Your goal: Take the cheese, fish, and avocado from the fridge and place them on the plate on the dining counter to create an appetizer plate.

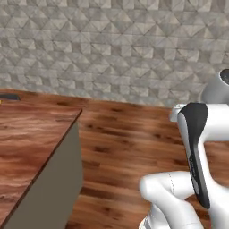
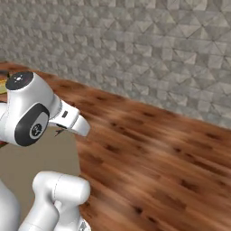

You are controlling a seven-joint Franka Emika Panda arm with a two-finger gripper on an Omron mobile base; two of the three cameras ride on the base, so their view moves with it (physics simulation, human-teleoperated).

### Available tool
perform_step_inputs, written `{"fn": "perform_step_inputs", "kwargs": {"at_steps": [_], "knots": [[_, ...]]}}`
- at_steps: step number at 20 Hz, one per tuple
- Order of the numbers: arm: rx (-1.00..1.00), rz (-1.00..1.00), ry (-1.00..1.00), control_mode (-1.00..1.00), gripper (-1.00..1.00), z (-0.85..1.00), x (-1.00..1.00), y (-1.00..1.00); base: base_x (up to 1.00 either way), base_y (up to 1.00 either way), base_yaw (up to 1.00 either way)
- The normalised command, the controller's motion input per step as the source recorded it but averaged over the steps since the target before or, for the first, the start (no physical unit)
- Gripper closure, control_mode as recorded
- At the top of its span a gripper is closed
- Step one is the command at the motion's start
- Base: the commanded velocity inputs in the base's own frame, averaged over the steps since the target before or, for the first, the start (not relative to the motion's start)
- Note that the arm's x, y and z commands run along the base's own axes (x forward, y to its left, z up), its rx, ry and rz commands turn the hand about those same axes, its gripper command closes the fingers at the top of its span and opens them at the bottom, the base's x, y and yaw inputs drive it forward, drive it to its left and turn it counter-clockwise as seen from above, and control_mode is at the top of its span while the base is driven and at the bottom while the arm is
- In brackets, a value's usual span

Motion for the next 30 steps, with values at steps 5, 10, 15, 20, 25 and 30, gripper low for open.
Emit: {"fn": "perform_step_inputs", "kwargs": {"at_steps": [5, 10, 15, 20, 25, 30], "knots": [[0.00, 0.00, 0.00, 1.00, 1.00, 0.00, 0.00, 0.00, 1.00, -0.44, 0.51], [0.00, 0.00, 0.00, 1.00, 1.00, 0.00, 0.00, 0.00, 1.00, -0.54, 0.52], [0.00, 0.00, 0.00, 1.00, 1.00, 0.00, 0.00, 0.00, 1.00, -0.58, 0.54], [0.00, 0.00, 0.00, 1.00, 1.00, 0.00, 0.00, 0.00, 0.98, -0.59, 0.56], [0.00, 0.00, 0.00, 1.00, 1.00, 0.00, 0.00, 0.00, 0.89, -0.59, 0.59], [0.00, 0.00, 0.00, 1.00, 1.00, 0.00, 0.00, 0.00, 0.81, -0.61, 0.60]]}}
